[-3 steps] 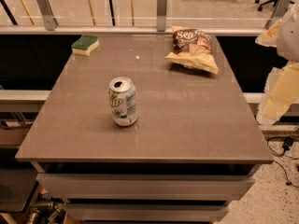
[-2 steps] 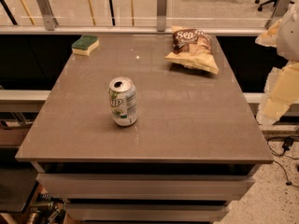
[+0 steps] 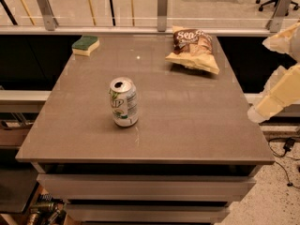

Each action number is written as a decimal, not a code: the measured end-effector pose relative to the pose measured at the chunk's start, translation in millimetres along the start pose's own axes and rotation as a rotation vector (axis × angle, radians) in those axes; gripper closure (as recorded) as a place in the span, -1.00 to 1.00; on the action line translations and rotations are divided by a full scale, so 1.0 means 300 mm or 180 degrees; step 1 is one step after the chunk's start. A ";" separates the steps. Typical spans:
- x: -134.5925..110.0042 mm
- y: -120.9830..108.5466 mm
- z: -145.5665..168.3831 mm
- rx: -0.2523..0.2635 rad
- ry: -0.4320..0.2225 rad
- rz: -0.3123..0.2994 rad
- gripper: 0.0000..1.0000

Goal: Move 7up can near sponge

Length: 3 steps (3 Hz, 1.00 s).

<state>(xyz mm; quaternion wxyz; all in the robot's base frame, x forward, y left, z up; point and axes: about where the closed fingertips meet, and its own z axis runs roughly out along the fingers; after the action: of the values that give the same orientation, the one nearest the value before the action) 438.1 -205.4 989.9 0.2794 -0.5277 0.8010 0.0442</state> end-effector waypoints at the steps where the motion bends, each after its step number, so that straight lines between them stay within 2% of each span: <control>1: -0.054 0.014 0.026 0.0017 -0.0538 0.0253 -1.00; 2: -0.152 0.040 0.047 0.0036 -0.1092 0.0336 -1.00; 3: -0.241 0.063 0.078 0.0073 -0.1439 0.0255 -1.00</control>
Offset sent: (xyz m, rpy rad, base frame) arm 0.0147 0.0770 0.0173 0.5260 -0.2072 0.0019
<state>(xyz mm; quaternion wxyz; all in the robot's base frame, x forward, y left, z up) 451.8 -129.3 1001.7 0.4558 -0.4689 0.7388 0.1633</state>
